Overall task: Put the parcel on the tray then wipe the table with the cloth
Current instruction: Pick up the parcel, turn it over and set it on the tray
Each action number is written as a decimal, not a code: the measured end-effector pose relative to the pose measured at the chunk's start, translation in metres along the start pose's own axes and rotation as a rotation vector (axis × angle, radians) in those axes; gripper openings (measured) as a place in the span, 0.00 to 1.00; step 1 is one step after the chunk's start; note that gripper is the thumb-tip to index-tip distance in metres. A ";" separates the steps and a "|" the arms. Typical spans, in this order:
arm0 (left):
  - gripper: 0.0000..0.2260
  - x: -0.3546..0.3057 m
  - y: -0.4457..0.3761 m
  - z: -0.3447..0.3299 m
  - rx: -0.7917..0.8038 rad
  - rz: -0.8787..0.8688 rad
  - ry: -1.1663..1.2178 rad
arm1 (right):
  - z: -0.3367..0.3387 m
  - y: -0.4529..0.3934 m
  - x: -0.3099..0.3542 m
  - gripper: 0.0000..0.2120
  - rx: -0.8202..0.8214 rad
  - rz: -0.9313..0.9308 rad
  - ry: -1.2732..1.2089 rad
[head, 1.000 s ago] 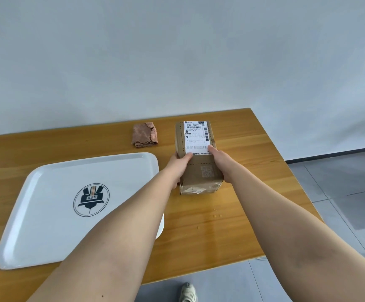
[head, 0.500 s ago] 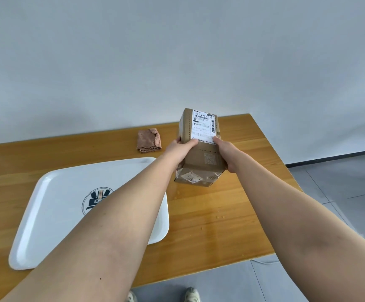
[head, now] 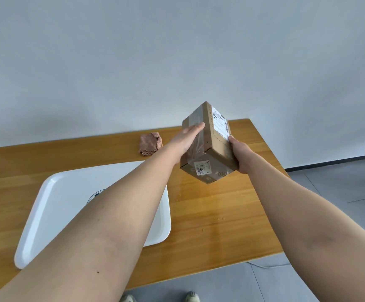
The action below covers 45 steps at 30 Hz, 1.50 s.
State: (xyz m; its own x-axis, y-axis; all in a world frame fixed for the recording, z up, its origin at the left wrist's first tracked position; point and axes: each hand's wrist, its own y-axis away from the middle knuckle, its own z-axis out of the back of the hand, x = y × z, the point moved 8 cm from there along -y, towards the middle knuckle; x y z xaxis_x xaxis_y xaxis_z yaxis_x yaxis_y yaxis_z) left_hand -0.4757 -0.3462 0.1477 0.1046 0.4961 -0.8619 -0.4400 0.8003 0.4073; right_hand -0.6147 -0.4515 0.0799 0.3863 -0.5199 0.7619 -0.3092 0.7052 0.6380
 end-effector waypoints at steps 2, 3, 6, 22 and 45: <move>0.27 -0.001 0.000 0.001 -0.006 -0.011 -0.007 | 0.005 0.000 0.005 0.20 -0.043 0.034 0.069; 0.27 -0.002 0.000 0.001 -0.005 -0.013 0.001 | 0.007 0.001 0.008 0.20 -0.067 0.053 0.104; 0.28 -0.002 0.000 0.003 -0.012 -0.004 0.058 | 0.010 0.003 0.013 0.18 -0.096 0.073 0.140; 0.35 0.006 0.010 0.039 -0.178 0.116 0.341 | -0.021 0.037 0.033 0.31 0.207 0.146 0.192; 0.32 -0.006 0.034 0.074 -0.114 0.113 0.243 | -0.051 0.056 0.088 0.31 0.160 0.219 0.481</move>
State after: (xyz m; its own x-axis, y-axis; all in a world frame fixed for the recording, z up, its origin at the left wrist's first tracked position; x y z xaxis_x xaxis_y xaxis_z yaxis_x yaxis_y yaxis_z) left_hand -0.4255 -0.2970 0.1887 -0.1611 0.4738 -0.8658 -0.5356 0.6949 0.4799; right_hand -0.5540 -0.4329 0.1769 0.6400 -0.0644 0.7657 -0.5408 0.6702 0.5084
